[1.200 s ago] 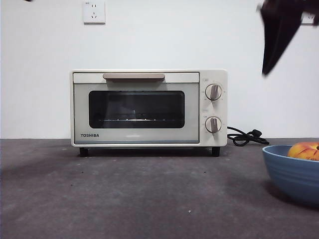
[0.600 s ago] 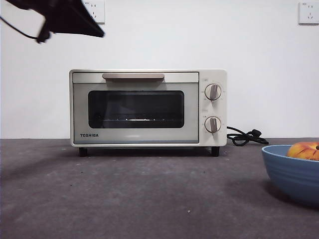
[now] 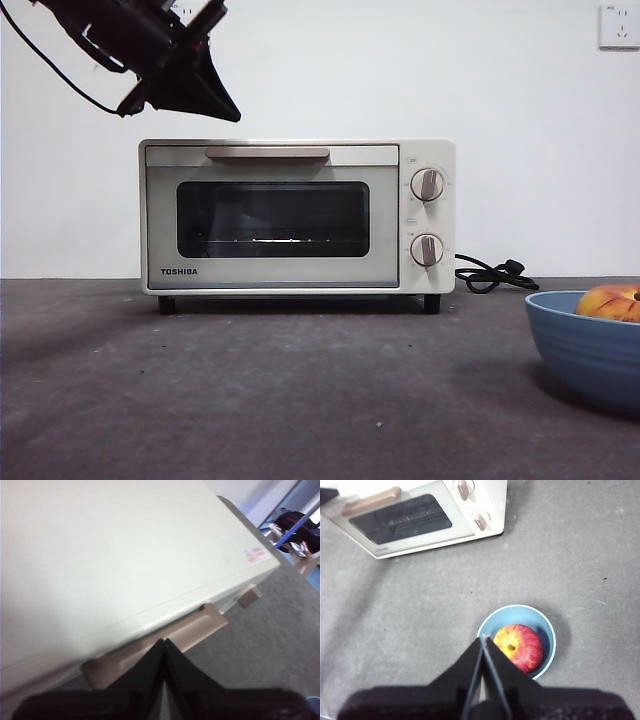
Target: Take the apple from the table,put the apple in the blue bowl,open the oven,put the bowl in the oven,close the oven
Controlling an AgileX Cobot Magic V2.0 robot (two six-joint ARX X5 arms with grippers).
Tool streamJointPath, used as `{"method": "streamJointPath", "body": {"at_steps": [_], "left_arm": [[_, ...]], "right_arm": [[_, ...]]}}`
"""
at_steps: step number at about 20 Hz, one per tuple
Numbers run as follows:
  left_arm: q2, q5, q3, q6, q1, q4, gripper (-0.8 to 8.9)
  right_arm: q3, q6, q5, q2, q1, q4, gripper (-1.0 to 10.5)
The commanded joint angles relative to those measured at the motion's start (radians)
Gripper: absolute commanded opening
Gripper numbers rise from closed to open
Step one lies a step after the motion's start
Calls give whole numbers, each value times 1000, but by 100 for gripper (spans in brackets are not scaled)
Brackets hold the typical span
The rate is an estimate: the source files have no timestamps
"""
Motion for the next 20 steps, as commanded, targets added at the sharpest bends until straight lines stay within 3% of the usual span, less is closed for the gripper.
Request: {"method": "streamJointPath", "body": {"at_steps": [1,15,20], "left_arm": [[26,-21,4,16,-7,27,-6],[65,-51,6,69,-10,-12,-6],[113,-44,6,66,-22,-59,-6]], "right_arm": [[0,33,2,-11,2,0,-11],[0,34,-6,-11,2,-24,-11],[0,34,-55,-12,2,-30,-11]]}}
